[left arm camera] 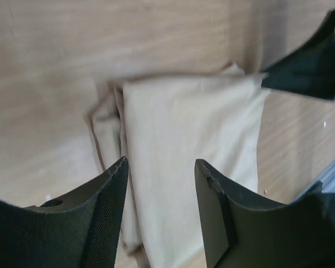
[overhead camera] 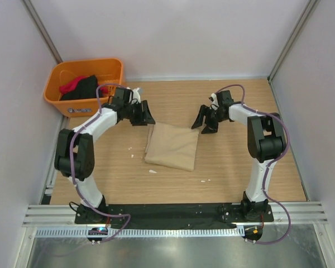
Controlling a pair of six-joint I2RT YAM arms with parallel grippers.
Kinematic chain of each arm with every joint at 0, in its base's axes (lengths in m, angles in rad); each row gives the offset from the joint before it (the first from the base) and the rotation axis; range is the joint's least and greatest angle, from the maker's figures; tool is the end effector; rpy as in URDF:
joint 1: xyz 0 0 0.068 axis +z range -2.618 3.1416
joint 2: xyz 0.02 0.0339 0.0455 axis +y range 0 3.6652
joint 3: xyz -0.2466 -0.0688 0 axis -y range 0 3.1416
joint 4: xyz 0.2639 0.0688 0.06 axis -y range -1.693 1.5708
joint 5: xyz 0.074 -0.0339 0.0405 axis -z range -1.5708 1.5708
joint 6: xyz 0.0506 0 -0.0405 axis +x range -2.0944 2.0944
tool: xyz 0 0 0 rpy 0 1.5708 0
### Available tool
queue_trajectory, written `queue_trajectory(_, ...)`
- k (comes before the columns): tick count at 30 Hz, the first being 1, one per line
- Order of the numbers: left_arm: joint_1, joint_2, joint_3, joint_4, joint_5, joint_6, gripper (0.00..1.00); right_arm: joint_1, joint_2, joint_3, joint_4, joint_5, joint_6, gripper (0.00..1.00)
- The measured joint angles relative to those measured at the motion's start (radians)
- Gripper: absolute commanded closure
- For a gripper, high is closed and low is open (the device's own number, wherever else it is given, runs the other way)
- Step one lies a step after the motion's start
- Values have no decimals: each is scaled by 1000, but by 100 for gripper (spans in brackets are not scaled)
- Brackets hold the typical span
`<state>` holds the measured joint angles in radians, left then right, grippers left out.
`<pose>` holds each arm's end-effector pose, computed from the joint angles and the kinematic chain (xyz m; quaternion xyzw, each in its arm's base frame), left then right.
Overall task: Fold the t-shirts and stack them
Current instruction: Fold the tshirt
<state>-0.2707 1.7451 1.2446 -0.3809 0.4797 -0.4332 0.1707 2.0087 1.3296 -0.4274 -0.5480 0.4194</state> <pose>0.3779 -0.1291 0.1906 0.0058 0.9177 -0.3230 0.2310 0.4095 0.0973 0.1130 0.0544 0.9374 0.3164 0.1353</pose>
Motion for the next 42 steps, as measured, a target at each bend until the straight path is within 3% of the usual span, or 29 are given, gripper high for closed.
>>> queue_trajectory(6,0,245,224,10,-17,44,45,13,-11,-4,-21,33,-19,35)
queue_trajectory(14,-4,387,312,-11,-32,66,44,14,-11,-15,-23,32,-22,44)
queue_trajectory(19,-18,412,341,-13,-23,71,52,14,-11,-17,-23,27,-22,43)
queue_trajectory(24,-27,422,342,-14,-4,65,70,14,-11,-17,-23,23,-21,44)
queue_trajectory(25,-28,426,343,-14,-1,63,74,14,-11,-17,-23,23,-21,48)
queue_trajectory(27,-29,437,354,-18,7,59,93,14,-11,-17,-23,22,-19,59)
queue_trajectory(28,-29,443,362,-21,11,55,100,14,-11,-17,-23,22,-18,71)
queue_trajectory(31,-29,450,385,-42,17,51,100,14,-11,-17,-23,18,-6,92)
queue_trajectory(34,-29,442,403,-70,0,47,100,15,-11,-12,-31,19,4,99)
queue_trajectory(42,-30,274,364,-189,-52,19,100,53,-50,51,-126,30,6,99)
